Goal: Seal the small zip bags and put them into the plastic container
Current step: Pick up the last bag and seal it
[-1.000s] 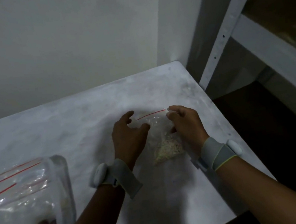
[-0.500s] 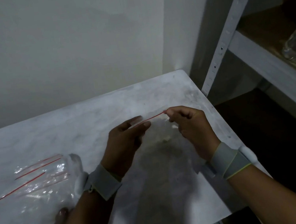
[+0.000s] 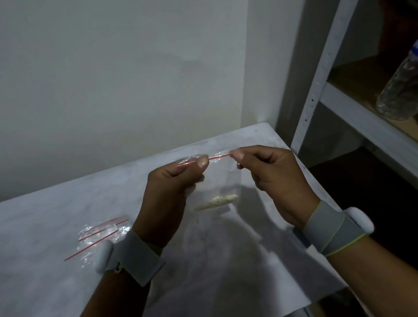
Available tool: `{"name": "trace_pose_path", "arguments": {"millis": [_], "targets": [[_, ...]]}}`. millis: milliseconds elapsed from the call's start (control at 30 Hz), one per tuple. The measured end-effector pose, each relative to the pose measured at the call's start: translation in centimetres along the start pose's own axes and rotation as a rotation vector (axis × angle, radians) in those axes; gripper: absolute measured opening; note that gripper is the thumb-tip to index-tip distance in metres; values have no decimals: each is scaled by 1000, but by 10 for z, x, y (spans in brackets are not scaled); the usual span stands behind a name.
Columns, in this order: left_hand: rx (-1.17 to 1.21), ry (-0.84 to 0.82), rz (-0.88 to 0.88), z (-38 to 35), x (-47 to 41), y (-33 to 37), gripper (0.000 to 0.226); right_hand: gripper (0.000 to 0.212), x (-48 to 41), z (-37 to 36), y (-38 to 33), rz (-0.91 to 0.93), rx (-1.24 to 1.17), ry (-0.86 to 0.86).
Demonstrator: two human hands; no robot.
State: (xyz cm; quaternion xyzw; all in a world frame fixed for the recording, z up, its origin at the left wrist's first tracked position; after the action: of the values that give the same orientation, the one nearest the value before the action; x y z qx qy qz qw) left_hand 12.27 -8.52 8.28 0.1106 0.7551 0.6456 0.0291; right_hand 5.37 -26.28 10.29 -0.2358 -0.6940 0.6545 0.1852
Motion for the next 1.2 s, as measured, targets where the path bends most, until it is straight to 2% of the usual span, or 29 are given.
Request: {"name": "trace_pose_path", "arguments": {"millis": [200,400,567,733,900,1100,1200], "targets": [[72,-44,-79,2,11,29,28,13,11,-7,-25,90,-23,31],[-26,16,-202,11,18,49,5,14,16,-14,-36,99,-32,19],[-71,32,-235,14,21,59,6,12,19,-24,-31,42,-34,-20],[-104,46,-239,20,23,60,6,12,22,-28,-32,91,-15,-8],[-13,46,-165,27,24,51,10,14,24,-31,-35,112,-32,-14],[-87,82,-322,36,27,68,9,17,25,-38,-27,58,-84,-62],[-110,90,-336,37,29,69,9,14,29,-47,-26,58,-88,-98]]}}
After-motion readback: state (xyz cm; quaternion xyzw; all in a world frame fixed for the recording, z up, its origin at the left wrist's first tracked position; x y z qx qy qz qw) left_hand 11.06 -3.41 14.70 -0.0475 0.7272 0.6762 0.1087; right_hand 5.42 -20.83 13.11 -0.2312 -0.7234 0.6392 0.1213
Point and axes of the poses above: each hand's wrist, its own x-axis away from the middle knuckle, its own z-axis out of the back of the hand, y = z × x, the point moved 10 cm from there along -x, towards the middle knuckle, and after that the axes turned 12 degrees about y, right-handed, at the moved point
